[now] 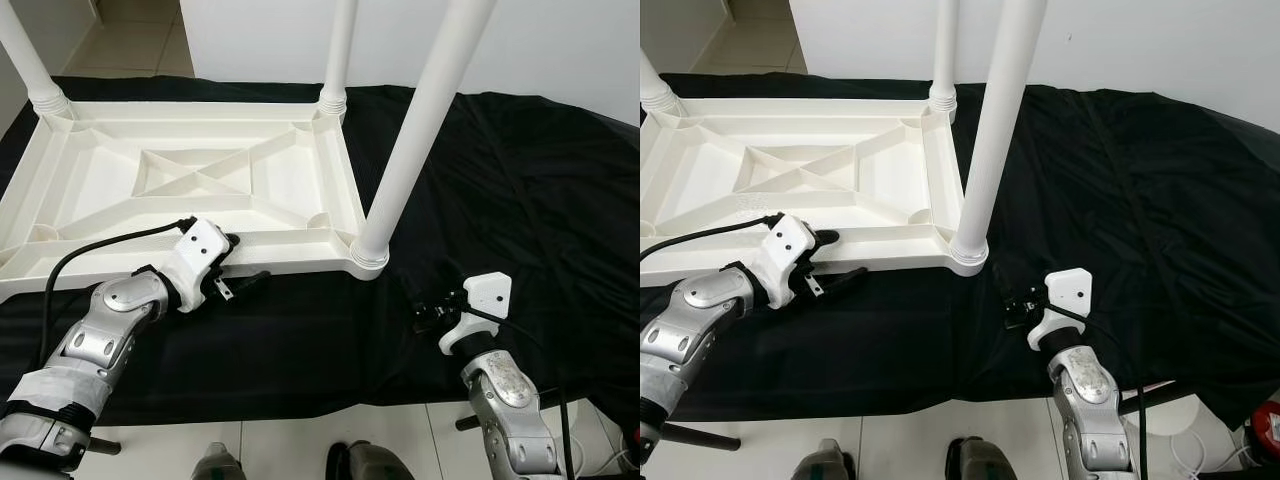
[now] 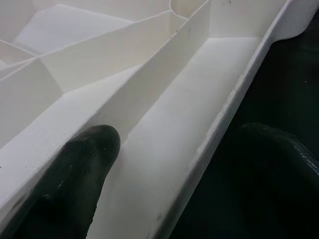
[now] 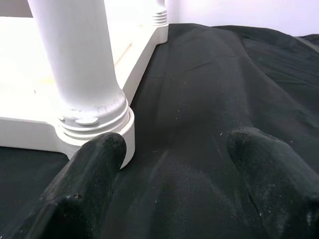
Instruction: Building children table
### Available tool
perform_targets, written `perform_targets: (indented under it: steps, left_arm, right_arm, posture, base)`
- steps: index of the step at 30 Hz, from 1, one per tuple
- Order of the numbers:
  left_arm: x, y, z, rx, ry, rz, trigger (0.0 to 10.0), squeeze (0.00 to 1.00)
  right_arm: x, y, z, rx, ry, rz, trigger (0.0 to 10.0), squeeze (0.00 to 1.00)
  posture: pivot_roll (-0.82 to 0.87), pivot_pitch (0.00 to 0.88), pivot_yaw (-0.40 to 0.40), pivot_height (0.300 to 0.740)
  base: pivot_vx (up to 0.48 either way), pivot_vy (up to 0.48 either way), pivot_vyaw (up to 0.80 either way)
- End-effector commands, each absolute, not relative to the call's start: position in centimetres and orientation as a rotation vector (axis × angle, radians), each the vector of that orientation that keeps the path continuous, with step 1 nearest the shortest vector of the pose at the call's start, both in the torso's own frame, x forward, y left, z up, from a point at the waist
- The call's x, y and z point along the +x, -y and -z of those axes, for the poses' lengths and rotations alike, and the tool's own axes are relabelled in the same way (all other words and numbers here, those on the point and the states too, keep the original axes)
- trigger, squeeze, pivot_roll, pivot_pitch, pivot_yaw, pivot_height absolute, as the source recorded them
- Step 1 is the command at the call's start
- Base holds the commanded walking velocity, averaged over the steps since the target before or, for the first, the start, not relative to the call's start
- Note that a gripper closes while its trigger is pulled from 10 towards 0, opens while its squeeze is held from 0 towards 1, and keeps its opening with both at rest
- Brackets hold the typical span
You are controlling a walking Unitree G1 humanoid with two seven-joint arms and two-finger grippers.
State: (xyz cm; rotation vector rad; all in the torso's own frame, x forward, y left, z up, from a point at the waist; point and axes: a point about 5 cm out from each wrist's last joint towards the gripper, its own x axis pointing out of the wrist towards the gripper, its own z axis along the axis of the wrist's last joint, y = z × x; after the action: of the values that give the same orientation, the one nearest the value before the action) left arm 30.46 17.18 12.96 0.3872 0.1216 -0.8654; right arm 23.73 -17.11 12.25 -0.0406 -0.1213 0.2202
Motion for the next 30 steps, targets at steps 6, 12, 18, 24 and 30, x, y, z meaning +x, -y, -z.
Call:
perform_targets:
  steps: [6, 12, 18, 24, 30]
  left_arm:
    - [29.9, -17.6, -11.1, 0.383, -0.247, 0.957, 8.1, 0.0]
    - [29.8, -17.5, -10.9, 0.384, -0.26, 0.996, 8.5, 0.0]
    - [29.9, -17.1, -10.5, 0.375, -0.292, 1.038, 0.0, 0.0]
    - [29.6, -16.4, -10.3, 0.36, -0.296, 1.067, 0.0, 0.0]
    - [29.5, -16.1, -10.2, 0.372, -0.299, 1.084, 0.0, 0.0]
  right_arm:
    - [23.9, 17.2, -12.7, -0.05, 0.137, -0.237, 10.0, 0.0]
    - [24.0, 17.1, -12.7, -0.054, 0.137, -0.242, 10.0, 0.0]
    - [24.2, 17.3, -12.8, -0.063, 0.14, -0.239, 10.0, 0.0]
    - [24.1, 17.2, -12.8, -0.061, 0.139, -0.234, 10.0, 0.0]
    - [24.2, 17.3, -12.9, -0.064, 0.142, -0.231, 10.0, 0.0]
  posture:
    - [0.03, 0.114, -0.024, 0.74]
    - [0.02, 0.115, -0.022, 0.74]
    - [0.02, 0.119, -0.008, 0.74]
    - [0.02, 0.123, 0.001, 0.74]
    - [0.02, 0.127, 0.007, 0.74]
  base:
    - [0.0, 0.0, 0.0]
    - [0.0, 0.0, 0.0]
    - [0.0, 0.0, 0.0]
    - [0.0, 0.0, 0.0]
    - [0.0, 0.0, 0.0]
